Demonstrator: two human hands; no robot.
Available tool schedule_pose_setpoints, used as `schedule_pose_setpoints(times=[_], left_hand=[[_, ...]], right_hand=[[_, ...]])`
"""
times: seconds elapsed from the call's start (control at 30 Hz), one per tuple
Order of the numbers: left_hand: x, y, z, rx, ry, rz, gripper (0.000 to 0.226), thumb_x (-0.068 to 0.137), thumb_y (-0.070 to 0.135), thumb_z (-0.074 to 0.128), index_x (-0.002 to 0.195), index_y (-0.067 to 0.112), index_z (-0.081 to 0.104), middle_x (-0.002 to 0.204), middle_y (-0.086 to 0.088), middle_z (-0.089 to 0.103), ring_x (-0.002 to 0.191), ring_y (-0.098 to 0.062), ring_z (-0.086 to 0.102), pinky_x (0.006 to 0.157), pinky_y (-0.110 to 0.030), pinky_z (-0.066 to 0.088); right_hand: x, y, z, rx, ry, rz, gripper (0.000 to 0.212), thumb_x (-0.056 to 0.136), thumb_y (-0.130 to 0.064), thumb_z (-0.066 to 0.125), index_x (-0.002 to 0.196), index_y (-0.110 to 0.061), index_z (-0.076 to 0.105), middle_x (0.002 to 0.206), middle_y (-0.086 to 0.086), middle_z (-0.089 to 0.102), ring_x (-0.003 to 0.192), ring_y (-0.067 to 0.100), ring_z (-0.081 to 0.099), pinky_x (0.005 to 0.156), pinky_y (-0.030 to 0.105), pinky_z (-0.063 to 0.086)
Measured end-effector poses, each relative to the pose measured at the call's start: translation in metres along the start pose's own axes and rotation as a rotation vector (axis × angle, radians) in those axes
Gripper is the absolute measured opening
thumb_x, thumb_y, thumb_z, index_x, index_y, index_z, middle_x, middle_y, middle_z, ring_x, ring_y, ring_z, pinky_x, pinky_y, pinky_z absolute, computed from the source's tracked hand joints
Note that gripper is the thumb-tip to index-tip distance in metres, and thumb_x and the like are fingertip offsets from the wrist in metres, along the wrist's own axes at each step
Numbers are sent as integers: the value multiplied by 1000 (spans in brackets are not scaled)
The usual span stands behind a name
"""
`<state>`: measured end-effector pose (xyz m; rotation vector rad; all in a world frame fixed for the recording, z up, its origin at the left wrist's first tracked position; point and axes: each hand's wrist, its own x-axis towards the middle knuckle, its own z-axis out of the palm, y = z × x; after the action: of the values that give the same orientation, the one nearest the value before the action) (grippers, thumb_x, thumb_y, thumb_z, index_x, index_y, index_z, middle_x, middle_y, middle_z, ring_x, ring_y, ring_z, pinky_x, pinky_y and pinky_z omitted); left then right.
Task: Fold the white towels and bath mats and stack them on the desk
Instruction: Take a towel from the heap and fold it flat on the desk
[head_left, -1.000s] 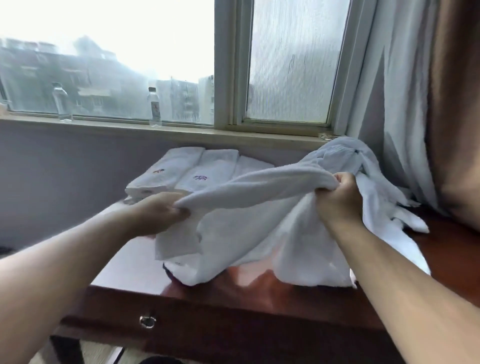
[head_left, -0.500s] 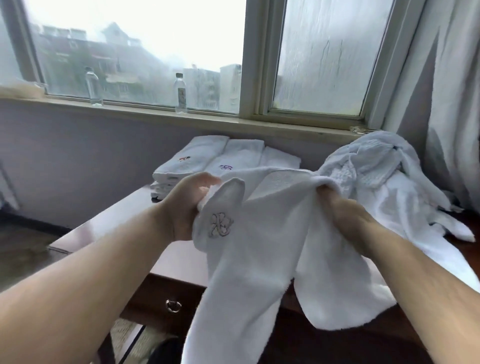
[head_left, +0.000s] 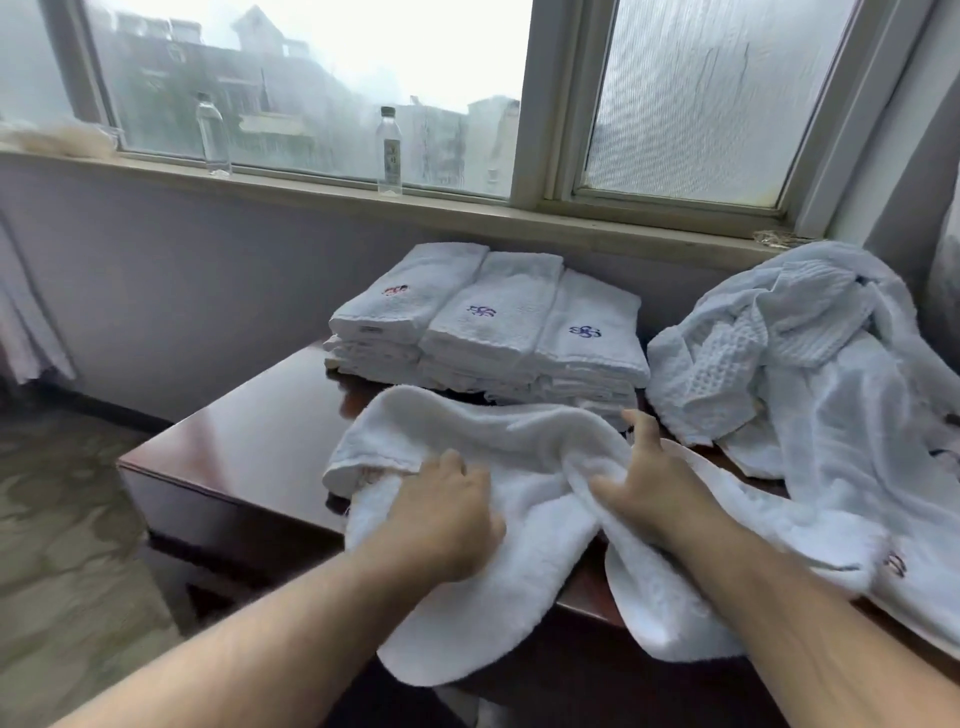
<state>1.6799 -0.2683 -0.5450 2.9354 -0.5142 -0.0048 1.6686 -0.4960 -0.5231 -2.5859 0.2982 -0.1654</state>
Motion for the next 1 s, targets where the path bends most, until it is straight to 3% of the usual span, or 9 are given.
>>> schedule_pose_setpoints(times=[0.13, 0.2, 0.33, 0.4, 0.5, 0.6, 0.7, 0.83, 1.0], left_hand=[[-3, 3, 7, -362, 84, 167, 39, 99, 30, 51, 138, 30, 52, 145, 7, 44, 134, -15, 39, 112, -25, 28], [-7, -6, 3, -586, 285, 86, 35, 96, 19, 55, 128, 32, 59, 132, 13, 52, 126, -8, 45, 109, -26, 36], [-17, -44, 1, -834, 679, -306, 27, 88, 9, 57, 105, 30, 58, 101, 8, 55, 103, -22, 56, 85, -31, 47], [-19, -72, 1, -767, 587, -533, 37, 86, 19, 62, 122, 18, 53, 113, -4, 56, 117, -32, 50, 97, -41, 44], [-25, -102, -5, -531, 313, -738, 54, 84, 54, 64, 126, 21, 58, 132, -10, 54, 131, -38, 37, 105, -48, 37], [-25, -105, -10, -442, 150, -656, 33, 86, 66, 54, 100, 40, 69, 116, 2, 63, 125, -33, 41, 100, -46, 39], [-21, -91, -11, -505, 252, -454, 20, 93, 48, 51, 97, 39, 69, 95, 10, 70, 107, -26, 59, 94, -44, 47], [-10, -70, -33, -1313, 386, -305, 26, 97, 21, 37, 102, 21, 62, 92, -2, 73, 81, -18, 73, 62, -38, 59], [9, -77, -63, -1352, 422, -329, 21, 98, 19, 32, 82, 18, 45, 57, 1, 46, 39, -9, 37, 39, -22, 29]], right_hand=[[-7, 2, 5, -439, 406, -226, 56, 83, -21, 69, 134, -12, 47, 109, 14, 61, 98, 38, 56, 81, 45, 47], [-10, -3, 9, -318, 556, -547, 31, 77, -9, 72, 107, -9, 68, 96, 10, 67, 90, 35, 59, 78, 45, 50], [-14, -27, 23, -63, -17, -607, 25, 94, -32, 52, 104, -23, 72, 106, -10, 67, 102, 11, 58, 89, 28, 46], [-10, -32, 35, -153, -144, -515, 32, 99, -41, 46, 112, -23, 69, 114, -10, 64, 106, 10, 55, 92, 31, 45], [-9, -34, 49, -268, -37, -502, 30, 102, -40, 41, 115, -30, 66, 116, -11, 59, 106, 12, 49, 95, 32, 42], [-12, -33, 58, -311, 46, -519, 30, 102, -40, 37, 115, -32, 62, 113, -12, 57, 104, 12, 48, 95, 31, 41], [-15, -30, 60, -296, 63, -520, 29, 101, -41, 37, 115, -33, 61, 114, -13, 57, 106, 12, 48, 95, 31, 41], [-14, -23, 54, -274, 33, -508, 30, 100, -41, 41, 121, -35, 61, 118, -16, 57, 109, 9, 48, 92, 26, 37], [-13, -26, 44, -247, -36, -491, 27, 98, -40, 49, 120, -33, 65, 118, -17, 57, 114, 10, 49, 100, 28, 40]])
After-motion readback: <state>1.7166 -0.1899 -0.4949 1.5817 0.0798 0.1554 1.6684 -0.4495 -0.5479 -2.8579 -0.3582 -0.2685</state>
